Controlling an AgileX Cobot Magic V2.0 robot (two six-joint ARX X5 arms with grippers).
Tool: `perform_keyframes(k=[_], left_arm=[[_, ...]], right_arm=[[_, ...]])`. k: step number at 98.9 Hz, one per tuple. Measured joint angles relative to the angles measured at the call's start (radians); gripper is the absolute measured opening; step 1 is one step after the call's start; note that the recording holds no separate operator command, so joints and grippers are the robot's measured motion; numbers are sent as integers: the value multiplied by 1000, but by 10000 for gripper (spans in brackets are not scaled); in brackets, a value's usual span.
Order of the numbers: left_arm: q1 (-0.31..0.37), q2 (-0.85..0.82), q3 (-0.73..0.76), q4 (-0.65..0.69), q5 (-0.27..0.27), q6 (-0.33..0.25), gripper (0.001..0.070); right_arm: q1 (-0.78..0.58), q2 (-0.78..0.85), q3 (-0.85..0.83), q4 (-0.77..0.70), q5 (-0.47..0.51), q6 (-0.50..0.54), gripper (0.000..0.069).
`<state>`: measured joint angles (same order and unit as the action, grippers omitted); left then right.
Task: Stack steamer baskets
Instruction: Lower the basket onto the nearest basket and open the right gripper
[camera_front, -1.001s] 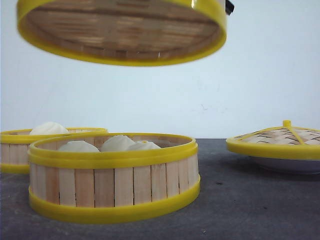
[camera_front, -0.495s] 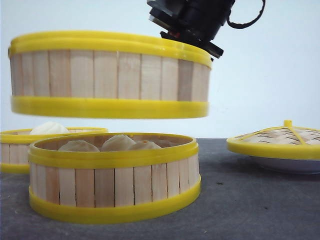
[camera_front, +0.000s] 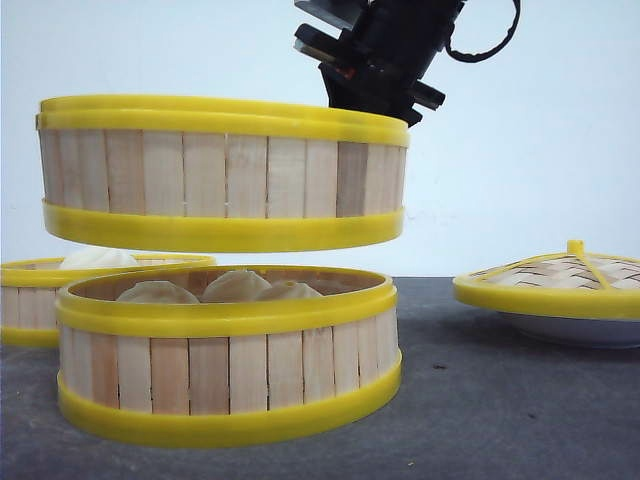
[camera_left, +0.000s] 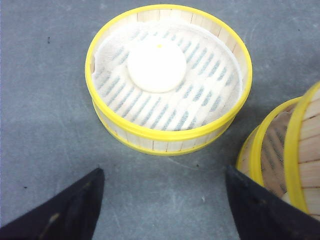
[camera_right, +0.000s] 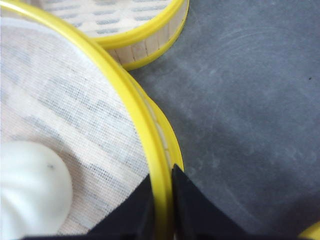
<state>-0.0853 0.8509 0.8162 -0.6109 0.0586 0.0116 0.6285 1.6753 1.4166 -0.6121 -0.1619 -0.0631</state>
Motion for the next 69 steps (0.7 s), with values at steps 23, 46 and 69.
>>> perform_keyframes(k=[23, 46, 69], left_arm=[[0, 0, 0, 0, 0, 0, 469], [0, 0, 0, 0, 0, 0, 469], [0, 0, 0, 1, 0, 0, 469]], right_arm=[[-8, 56, 0, 3, 1, 1, 23], [-37, 56, 0, 21, 0, 11, 23], [-49, 75, 0, 21, -16, 20, 23]])
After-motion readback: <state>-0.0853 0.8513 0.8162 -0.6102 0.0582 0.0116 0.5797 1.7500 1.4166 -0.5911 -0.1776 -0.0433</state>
